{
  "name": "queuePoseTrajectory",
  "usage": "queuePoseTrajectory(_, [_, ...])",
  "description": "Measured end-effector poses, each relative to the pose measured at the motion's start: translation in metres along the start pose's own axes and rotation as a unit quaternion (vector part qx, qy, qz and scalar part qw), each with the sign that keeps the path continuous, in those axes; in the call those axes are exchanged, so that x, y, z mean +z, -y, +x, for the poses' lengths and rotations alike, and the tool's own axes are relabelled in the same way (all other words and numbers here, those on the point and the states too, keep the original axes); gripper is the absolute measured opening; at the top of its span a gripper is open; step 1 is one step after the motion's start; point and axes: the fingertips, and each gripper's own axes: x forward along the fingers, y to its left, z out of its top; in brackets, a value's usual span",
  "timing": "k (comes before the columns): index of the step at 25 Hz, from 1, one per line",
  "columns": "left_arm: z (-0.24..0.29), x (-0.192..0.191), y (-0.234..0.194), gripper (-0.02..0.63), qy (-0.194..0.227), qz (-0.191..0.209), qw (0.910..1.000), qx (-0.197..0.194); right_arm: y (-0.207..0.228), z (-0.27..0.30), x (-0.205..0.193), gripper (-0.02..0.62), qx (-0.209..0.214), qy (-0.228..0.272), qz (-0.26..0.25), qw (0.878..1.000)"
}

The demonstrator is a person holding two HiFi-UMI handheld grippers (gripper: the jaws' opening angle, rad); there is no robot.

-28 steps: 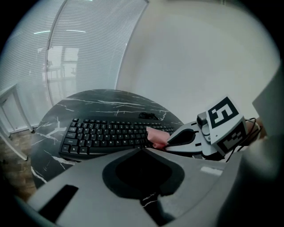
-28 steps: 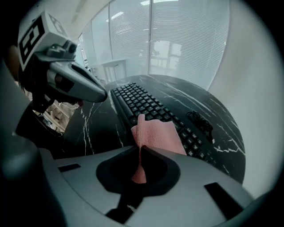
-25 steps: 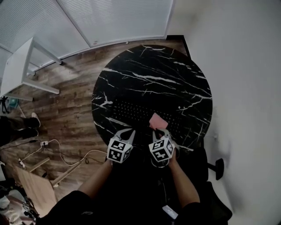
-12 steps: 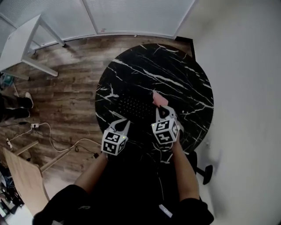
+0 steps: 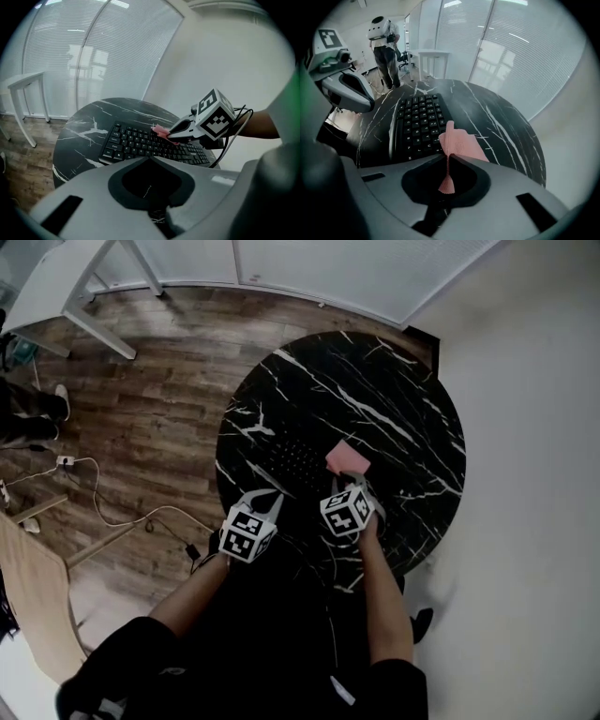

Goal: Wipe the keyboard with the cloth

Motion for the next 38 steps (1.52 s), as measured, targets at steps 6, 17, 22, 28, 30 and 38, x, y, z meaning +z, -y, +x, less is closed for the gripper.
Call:
queuePoseTrajectory(6, [0.008, -0.009, -0.003, -0.003, -0.012, 0.017, 0.9998, -0.005, -0.018, 0.013, -0.003, 0.009, 0.019, -0.005, -0.009, 1.0])
queuePoseTrajectory(17, [-0.001, -0.015, -0.007, -0.003, -0.021, 0.028, 0.9994, 0.002, -0.065, 0.001, -0.004, 0.009, 0.06, 0.01, 0.003, 0.998])
queuePoseTrajectory(22, [0.001, -0.02, -0.011, -0.003, -0.023, 0.018, 0.9995, 0.009, -0.08, 0.001, -0.006, 0.009, 0.07, 0.019, 0.012, 0.997])
queuePoseTrajectory(28, [-0.005, -0.033, -0.017, -0.003, -0.03, 0.025, 0.9992, 0.014, -0.107, 0.002, -0.012, 0.009, 0.082, 0.026, 0.015, 0.996])
queuePoseTrajectory(30, [-0.006, -0.035, -0.02, -0.003, -0.031, 0.024, 0.9991, 0.017, -0.109, 0.003, -0.014, 0.009, 0.078, 0.028, 0.017, 0.996])
queuePoseTrajectory(38, [-0.008, -0.038, -0.031, -0.003, -0.033, 0.018, 0.999, 0.022, -0.117, 0.001, -0.011, 0.009, 0.092, 0.029, 0.048, 0.994])
